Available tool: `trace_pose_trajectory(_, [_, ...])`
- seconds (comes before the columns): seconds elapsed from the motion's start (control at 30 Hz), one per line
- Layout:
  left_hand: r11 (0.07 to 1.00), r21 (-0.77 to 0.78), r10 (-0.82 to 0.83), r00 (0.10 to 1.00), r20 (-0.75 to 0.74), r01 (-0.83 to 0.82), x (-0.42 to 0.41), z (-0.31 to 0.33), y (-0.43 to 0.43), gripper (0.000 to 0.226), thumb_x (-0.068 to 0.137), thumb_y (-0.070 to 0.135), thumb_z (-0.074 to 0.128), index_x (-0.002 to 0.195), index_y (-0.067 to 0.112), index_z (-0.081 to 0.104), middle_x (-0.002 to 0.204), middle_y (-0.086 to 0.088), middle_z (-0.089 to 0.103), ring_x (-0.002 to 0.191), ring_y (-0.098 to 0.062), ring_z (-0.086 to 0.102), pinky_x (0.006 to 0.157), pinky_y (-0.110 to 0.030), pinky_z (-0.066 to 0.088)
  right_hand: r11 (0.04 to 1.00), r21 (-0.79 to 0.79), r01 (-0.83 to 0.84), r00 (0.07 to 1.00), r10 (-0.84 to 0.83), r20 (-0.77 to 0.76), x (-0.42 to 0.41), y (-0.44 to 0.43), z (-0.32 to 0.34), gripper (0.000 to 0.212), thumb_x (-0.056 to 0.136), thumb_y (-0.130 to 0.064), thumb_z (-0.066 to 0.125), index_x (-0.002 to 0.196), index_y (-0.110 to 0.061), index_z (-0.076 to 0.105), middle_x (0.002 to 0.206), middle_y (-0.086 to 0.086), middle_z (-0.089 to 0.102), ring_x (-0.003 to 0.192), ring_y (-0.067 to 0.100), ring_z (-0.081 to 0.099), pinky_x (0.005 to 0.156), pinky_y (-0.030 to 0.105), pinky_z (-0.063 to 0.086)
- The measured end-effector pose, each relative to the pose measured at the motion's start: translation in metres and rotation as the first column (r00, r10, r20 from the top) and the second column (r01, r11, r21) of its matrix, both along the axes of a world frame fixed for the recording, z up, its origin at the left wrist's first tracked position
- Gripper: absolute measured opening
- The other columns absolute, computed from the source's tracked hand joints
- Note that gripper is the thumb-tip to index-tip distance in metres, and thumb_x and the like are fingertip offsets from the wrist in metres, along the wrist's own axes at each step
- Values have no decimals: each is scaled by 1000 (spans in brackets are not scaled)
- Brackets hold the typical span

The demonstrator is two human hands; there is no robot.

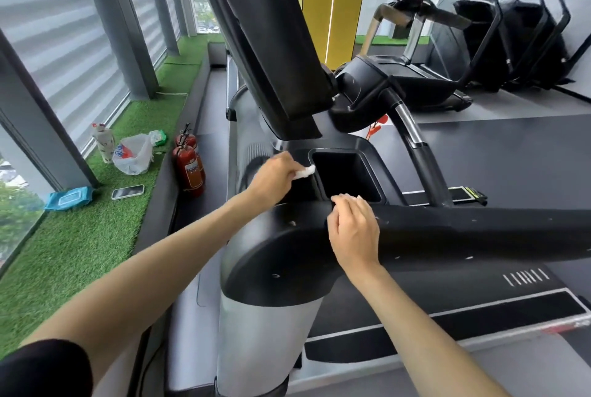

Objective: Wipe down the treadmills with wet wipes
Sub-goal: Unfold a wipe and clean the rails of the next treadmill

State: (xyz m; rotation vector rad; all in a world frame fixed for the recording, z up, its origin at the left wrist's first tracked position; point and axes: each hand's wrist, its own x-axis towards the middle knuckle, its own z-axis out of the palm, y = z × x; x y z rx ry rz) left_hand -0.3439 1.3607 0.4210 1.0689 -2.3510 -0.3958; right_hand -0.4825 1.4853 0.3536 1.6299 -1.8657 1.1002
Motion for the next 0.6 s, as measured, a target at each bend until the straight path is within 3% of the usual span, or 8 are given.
trace_pose_trajectory(0.1, [983,56,181,974,-139,-174,-1,4,-6,31,94,-4,49,113,7,71,103,-17,61,99,-31,58,82,-21,40,1000,-20,-11,999,10,-40,-5,-1,-3,34,94,-14,39,99,1,70,95,13,72,93,28,68,92,44,54])
trace_pose_trajectory(0.17, [999,50,-7,994,-110,13,2,1,8,28,89,-8,54,107,4,73,99,-16,63,93,-25,60,81,-13,37,1000,-26,-13,998,11,-68,-6,-2,-5,33,94,-13,40,100,1,70,96,14,71,94,28,68,92,44,53])
trace_pose_trajectory(0.23, [968,108,-231,973,10,228,10,0,23,26,87,-7,59,104,6,74,93,-6,60,81,-10,56,76,-9,37,999,-31,-11,995,8,-97,-8,-3,-7,33,94,-13,40,101,1,70,97,14,71,94,28,68,92,44,53])
trace_pose_trajectory(0.3, [960,159,-242,968,61,230,12,6,18,28,88,-6,59,106,8,74,95,-2,59,81,-6,56,79,-17,41,999,-47,-11,994,6,-112,-9,-4,-7,34,95,-14,40,101,1,70,97,14,71,93,28,68,92,44,54])
trace_pose_trajectory(0.4, [993,96,-74,997,-5,74,3,13,4,24,90,-5,55,101,5,75,92,-14,65,85,-25,60,84,-38,47,998,-62,-7,994,0,-113,-8,-5,-9,34,95,-14,41,101,1,71,97,15,72,93,28,69,92,43,54])
trace_pose_trajectory(0.43, [989,103,-102,995,-14,103,-1,14,6,18,90,-1,58,95,2,75,85,-14,64,81,-25,59,82,-40,48,998,-65,-12,993,4,-117,-9,-5,-9,33,95,-14,42,101,1,71,97,16,72,94,28,69,93,43,54])
trace_pose_trajectory(0.5, [961,145,-244,968,58,234,-6,11,15,13,89,4,63,92,3,76,85,-8,63,80,-17,57,82,-34,48,997,-75,-13,991,2,-136,-9,-5,-10,33,94,-14,43,102,1,71,98,17,72,95,29,69,93,44,53])
trace_pose_trajectory(0.6, [950,133,-299,948,112,284,-4,3,19,28,86,-9,58,102,7,75,95,-10,64,86,-16,58,82,-21,44,995,-97,-2,989,-13,-148,-10,-8,-11,33,93,-13,43,101,2,71,98,18,72,95,29,70,93,44,54])
